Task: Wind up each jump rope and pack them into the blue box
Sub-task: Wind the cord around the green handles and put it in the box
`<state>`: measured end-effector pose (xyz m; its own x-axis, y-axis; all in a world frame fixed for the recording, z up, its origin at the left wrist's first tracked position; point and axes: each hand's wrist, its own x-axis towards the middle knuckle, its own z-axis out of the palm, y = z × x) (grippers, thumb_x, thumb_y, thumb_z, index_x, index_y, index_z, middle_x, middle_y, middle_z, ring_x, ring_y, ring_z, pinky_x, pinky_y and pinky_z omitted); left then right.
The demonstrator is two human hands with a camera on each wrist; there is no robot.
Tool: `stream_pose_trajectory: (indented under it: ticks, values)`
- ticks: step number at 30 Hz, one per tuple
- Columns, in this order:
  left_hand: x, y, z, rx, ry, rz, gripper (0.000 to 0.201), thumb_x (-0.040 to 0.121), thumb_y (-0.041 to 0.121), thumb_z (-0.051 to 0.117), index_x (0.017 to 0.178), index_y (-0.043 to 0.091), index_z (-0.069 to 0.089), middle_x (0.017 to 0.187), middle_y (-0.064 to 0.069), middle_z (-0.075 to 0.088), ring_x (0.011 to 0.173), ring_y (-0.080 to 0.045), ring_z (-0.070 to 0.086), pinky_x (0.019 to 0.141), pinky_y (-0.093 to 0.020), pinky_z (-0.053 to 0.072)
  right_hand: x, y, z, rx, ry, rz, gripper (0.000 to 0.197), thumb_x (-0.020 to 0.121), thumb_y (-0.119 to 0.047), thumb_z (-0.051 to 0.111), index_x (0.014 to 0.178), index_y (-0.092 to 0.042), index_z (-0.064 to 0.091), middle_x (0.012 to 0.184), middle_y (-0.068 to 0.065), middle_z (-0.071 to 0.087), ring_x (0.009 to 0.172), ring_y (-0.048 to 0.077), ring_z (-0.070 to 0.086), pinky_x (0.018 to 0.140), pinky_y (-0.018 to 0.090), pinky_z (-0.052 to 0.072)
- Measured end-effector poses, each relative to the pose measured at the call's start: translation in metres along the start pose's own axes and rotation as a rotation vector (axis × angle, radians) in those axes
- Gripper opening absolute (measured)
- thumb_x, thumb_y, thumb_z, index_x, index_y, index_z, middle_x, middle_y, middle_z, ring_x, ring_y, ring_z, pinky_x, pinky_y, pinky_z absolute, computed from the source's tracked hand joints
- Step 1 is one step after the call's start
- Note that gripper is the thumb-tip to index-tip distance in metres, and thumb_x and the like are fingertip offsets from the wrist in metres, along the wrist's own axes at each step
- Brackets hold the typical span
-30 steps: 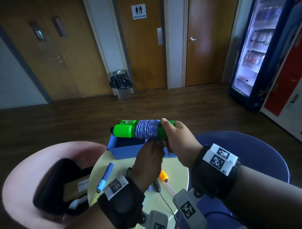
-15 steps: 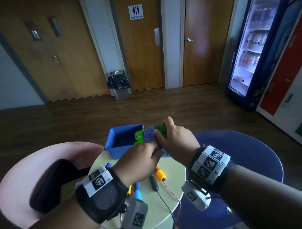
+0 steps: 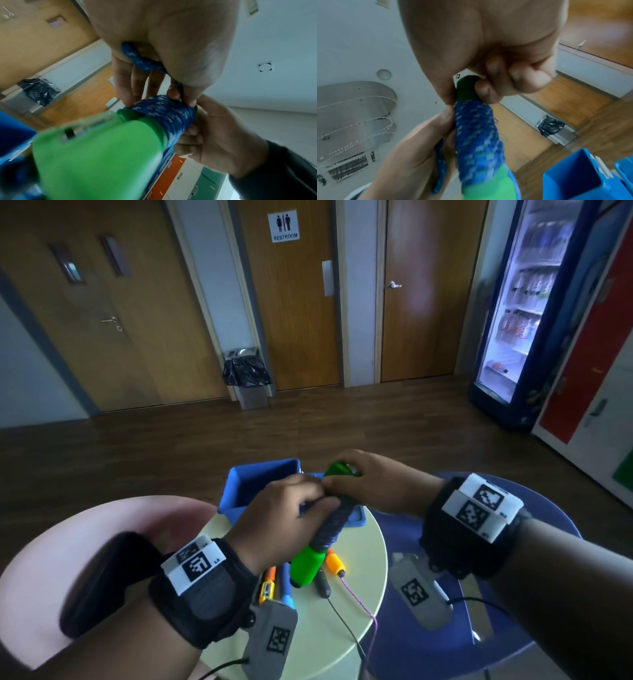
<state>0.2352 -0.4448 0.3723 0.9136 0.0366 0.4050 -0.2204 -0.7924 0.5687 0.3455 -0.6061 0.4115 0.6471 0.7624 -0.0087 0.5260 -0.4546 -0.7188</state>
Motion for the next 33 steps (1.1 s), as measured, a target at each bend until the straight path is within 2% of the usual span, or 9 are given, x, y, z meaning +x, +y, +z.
stream_pose_trajectory:
  ticks: [3, 5, 10, 14, 17, 21, 25, 30, 33]
  values:
    - [-0.002, -0.004, -0.003, -0.105, 0.14, -0.102, 0.05, 0.089, 0.054, 0.054, 0.063, 0.011, 0.05, 0.055, 0.011, 0.043, 0.054, -0.002, 0.042, 0.055, -0.023, 0.036, -0.01, 0.007, 0.018, 0.333, 0.1, 0.055, 0.046, 0.081, -0.05, 0.075, 0.115, -0.024, 0.056, 0.088, -0.002, 0.066, 0.068, 0.009, 0.06, 0.064, 0.031, 0.05]
    - [-0.004, -0.004, -0.004, -0.166, 0.19, -0.166, 0.053, 0.095, 0.047, 0.058, 0.06, 0.011, 0.042, 0.052, 0.01, 0.033, 0.052, -0.004, 0.033, 0.052, -0.026, 0.029, -0.017, 0.011, 0.037, 0.33, 0.073, 0.074, 0.063, 0.07, -0.057, 0.08, 0.119, -0.029, 0.053, 0.094, -0.004, 0.067, 0.074, 0.006, 0.064, 0.073, 0.031, 0.056]
    - [-0.007, 0.001, 0.001, -0.248, 0.208, -0.218, 0.053, 0.089, 0.051, 0.057, 0.062, 0.006, 0.047, 0.054, 0.006, 0.038, 0.055, -0.009, 0.038, 0.054, -0.032, 0.035, -0.022, 0.014, 0.067, 0.39, 0.145, 0.008, 0.045, 0.078, -0.035, 0.077, 0.115, -0.024, 0.055, 0.099, -0.003, 0.07, 0.088, 0.014, 0.07, 0.085, 0.045, 0.057]
    - [-0.01, 0.002, -0.005, -0.284, 0.219, -0.255, 0.039, 0.088, 0.051, 0.052, 0.057, 0.027, 0.054, 0.051, 0.013, 0.046, 0.055, -0.002, 0.044, 0.056, -0.019, 0.035, -0.027, 0.012, 0.056, 0.388, 0.165, 0.023, 0.044, 0.079, -0.035, 0.068, 0.12, -0.03, 0.054, 0.1, -0.006, 0.072, 0.089, 0.013, 0.07, 0.088, 0.045, 0.055]
    - [-0.013, 0.003, -0.007, -0.325, 0.212, -0.245, 0.038, 0.087, 0.05, 0.052, 0.057, 0.027, 0.053, 0.053, 0.013, 0.05, 0.057, -0.002, 0.047, 0.059, -0.015, 0.035, -0.032, 0.011, 0.049, 0.403, 0.16, 0.017, 0.043, 0.079, -0.035, 0.065, 0.12, -0.027, 0.057, 0.103, -0.005, 0.07, 0.094, 0.014, 0.068, 0.091, 0.046, 0.053]
    - [-0.013, 0.006, -0.009, -0.453, 0.226, -0.276, 0.037, 0.09, 0.04, 0.059, 0.059, 0.021, 0.056, 0.059, 0.009, 0.053, 0.065, -0.007, 0.053, 0.068, -0.021, 0.043, -0.037, 0.008, 0.048, 0.541, 0.162, 0.033, 0.045, 0.067, -0.044, 0.062, 0.11, -0.033, 0.063, 0.102, 0.0, 0.072, 0.097, 0.023, 0.068, 0.092, 0.051, 0.054]
    - [-0.014, 0.015, -0.01, -0.691, 0.251, -0.374, 0.045, 0.096, 0.009, 0.057, 0.052, 0.017, 0.058, 0.06, 0.002, 0.054, 0.063, -0.014, 0.061, 0.064, -0.022, 0.053, -0.043, 0.004, 0.043, 0.764, 0.092, 0.066, 0.04, 0.072, -0.025, 0.06, 0.111, -0.021, 0.068, 0.106, 0.015, 0.072, 0.09, 0.028, 0.069, 0.085, 0.045, 0.056]
    - [-0.019, 0.023, -0.014, -0.842, 0.238, -0.409, 0.03, 0.081, 0.021, 0.065, 0.052, 0.016, 0.061, 0.062, -0.001, 0.055, 0.061, -0.012, 0.062, 0.077, -0.039, 0.054, -0.045, 0.003, 0.042, 0.92, 0.039, 0.119, 0.041, 0.071, -0.021, 0.058, 0.109, -0.011, 0.07, 0.109, 0.025, 0.069, 0.088, 0.03, 0.066, 0.083, 0.044, 0.053]
    - [-0.022, 0.024, -0.015, -0.928, 0.225, -0.437, 0.024, 0.077, 0.021, 0.063, 0.053, 0.014, 0.062, 0.065, -0.005, 0.056, 0.062, -0.014, 0.063, 0.079, -0.04, 0.054, -0.045, 0.004, 0.044, 0.964, 0.035, 0.131, 0.039, 0.07, -0.021, 0.059, 0.105, -0.01, 0.071, 0.109, 0.028, 0.068, 0.085, 0.031, 0.065, 0.081, 0.044, 0.051]
